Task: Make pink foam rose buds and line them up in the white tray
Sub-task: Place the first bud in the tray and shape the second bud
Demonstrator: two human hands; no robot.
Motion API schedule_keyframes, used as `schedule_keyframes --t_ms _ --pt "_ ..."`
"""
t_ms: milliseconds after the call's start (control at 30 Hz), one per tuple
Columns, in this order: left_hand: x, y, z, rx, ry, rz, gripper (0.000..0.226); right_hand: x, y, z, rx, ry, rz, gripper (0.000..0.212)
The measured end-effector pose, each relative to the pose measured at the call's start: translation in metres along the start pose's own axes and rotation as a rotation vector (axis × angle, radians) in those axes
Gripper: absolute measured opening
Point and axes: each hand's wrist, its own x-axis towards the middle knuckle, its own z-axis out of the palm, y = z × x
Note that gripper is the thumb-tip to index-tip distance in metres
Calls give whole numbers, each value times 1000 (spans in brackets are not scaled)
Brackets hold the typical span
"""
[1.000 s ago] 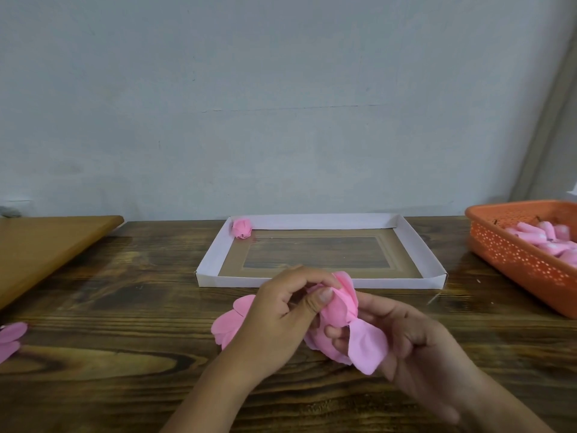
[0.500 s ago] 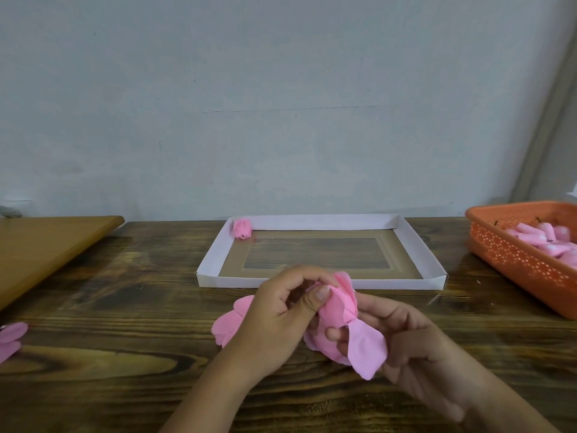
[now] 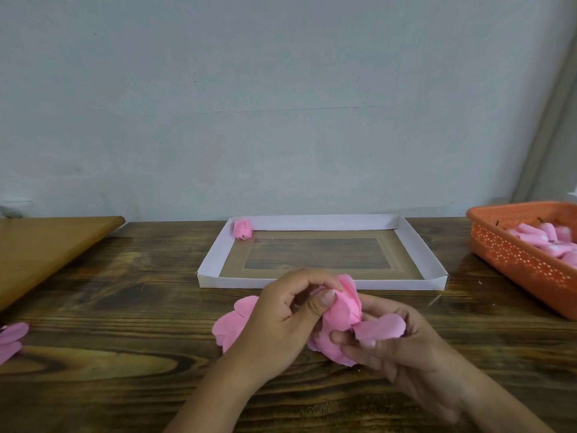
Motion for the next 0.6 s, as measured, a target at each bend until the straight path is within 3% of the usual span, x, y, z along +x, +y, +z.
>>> schedule_keyframes --t_ms 233,600 --pt "-2 0 6 17 -11 -15 16 0 3 4 36 137 -25 59" --pt "-2 -1 6 44 -6 -33 19 -3 -2 5 73 108 3 64"
